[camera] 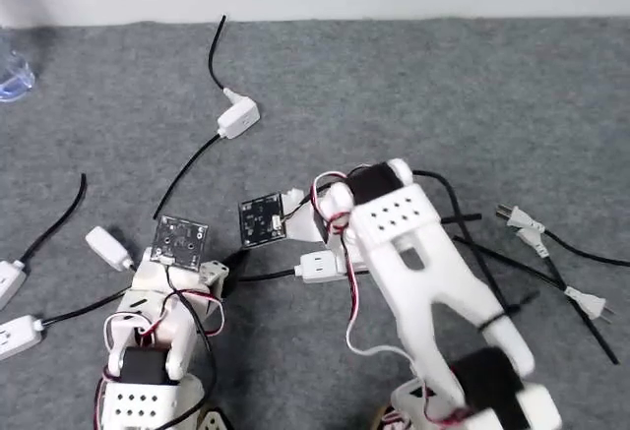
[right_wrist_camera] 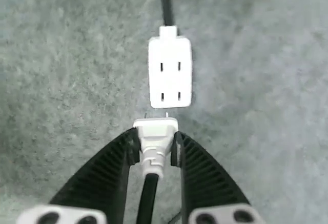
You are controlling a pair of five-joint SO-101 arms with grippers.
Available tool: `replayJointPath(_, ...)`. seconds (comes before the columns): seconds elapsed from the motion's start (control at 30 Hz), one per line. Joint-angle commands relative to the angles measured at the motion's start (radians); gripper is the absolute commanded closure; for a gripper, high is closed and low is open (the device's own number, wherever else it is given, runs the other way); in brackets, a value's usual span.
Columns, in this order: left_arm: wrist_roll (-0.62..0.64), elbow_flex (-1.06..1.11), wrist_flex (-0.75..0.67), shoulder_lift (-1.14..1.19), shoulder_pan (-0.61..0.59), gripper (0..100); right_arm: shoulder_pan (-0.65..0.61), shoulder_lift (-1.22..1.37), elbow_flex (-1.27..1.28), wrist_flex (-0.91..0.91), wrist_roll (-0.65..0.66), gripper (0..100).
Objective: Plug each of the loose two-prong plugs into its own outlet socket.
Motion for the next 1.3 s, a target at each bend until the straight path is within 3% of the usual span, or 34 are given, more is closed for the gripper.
replayJointPath(0.0, -0.015, -0.01, 0.002, -0.006, 0.006, 67, 0.007, 0.05, -0.04, -0.047, 0.048, 99.1)
replayJointPath(0.37, -0.015, -0.01, 0.003, -0.005, 0.008, 67, 0.018, 0.162, -0.063, -0.15, 0.051, 99.1)
replayJointPath(1.03, -0.015, -0.01, 0.003, -0.005, 0.008, 67, 0.028, 0.168, -0.153, -0.079, 0.043, 99.1)
replayJointPath(1.27, -0.015, -0.01, 0.003, -0.005, 0.008, 67, 0.03, 0.168, -0.074, -0.176, 0.043, 99.1)
